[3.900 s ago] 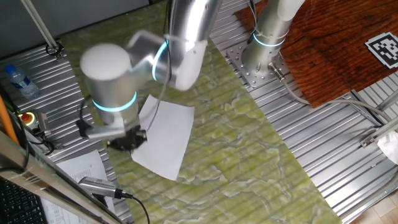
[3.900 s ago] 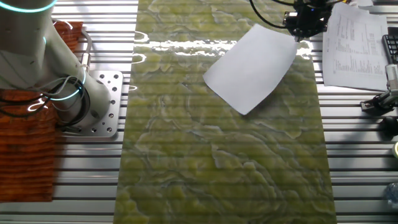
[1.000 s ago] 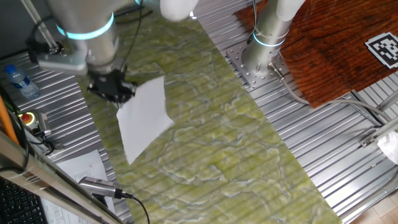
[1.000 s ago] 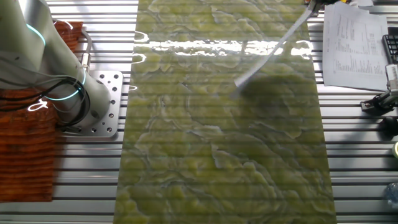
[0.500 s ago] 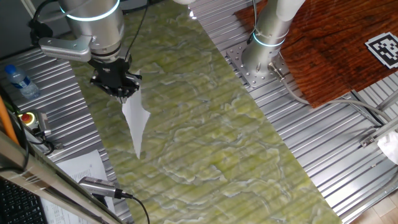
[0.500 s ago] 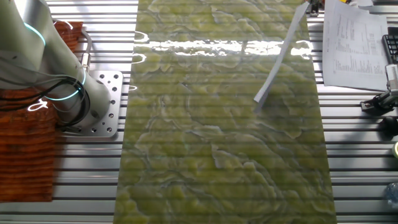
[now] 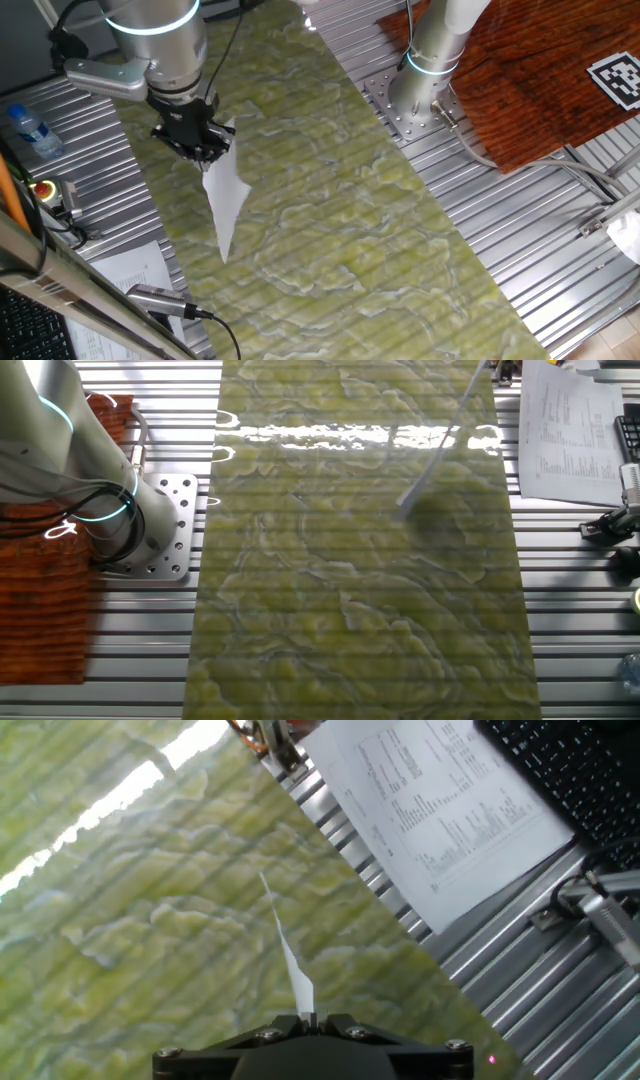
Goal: Flip over and spread out the paper that is laid flat on the table
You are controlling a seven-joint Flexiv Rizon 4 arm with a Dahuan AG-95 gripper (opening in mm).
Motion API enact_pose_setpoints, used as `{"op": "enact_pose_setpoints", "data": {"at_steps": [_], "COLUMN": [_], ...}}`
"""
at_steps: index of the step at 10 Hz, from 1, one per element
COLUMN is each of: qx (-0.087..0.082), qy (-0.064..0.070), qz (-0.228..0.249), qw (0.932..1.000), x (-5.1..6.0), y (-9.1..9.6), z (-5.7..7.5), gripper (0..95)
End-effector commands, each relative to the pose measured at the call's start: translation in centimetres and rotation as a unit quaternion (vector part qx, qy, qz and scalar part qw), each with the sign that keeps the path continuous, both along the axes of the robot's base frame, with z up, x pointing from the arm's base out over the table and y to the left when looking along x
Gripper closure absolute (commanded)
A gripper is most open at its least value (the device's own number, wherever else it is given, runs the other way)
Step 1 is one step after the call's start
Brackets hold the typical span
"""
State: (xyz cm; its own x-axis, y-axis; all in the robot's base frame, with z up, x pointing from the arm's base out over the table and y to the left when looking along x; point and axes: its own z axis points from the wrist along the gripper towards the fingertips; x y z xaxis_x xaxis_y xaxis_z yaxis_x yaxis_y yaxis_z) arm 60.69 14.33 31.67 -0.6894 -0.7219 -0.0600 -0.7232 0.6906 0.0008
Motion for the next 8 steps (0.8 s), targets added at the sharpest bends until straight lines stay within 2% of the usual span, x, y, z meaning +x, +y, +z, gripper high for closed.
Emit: {"op": "enact_pose_setpoints", "data": {"at_steps": [1, 3, 8], "qx": [0.001, 0.002, 0.001], "qy": [0.000, 0.000, 0.005], "qz": [-0.022, -0.030, -0.044], "qw": [0.9998, 0.9995, 0.9990], "x": [-0.60, -1.03, -1.39], "y": [0.91, 1.43, 1.54], "z": [-1.18, -1.87, -2.11], "gripper": [95.0, 95.0, 95.0]}}
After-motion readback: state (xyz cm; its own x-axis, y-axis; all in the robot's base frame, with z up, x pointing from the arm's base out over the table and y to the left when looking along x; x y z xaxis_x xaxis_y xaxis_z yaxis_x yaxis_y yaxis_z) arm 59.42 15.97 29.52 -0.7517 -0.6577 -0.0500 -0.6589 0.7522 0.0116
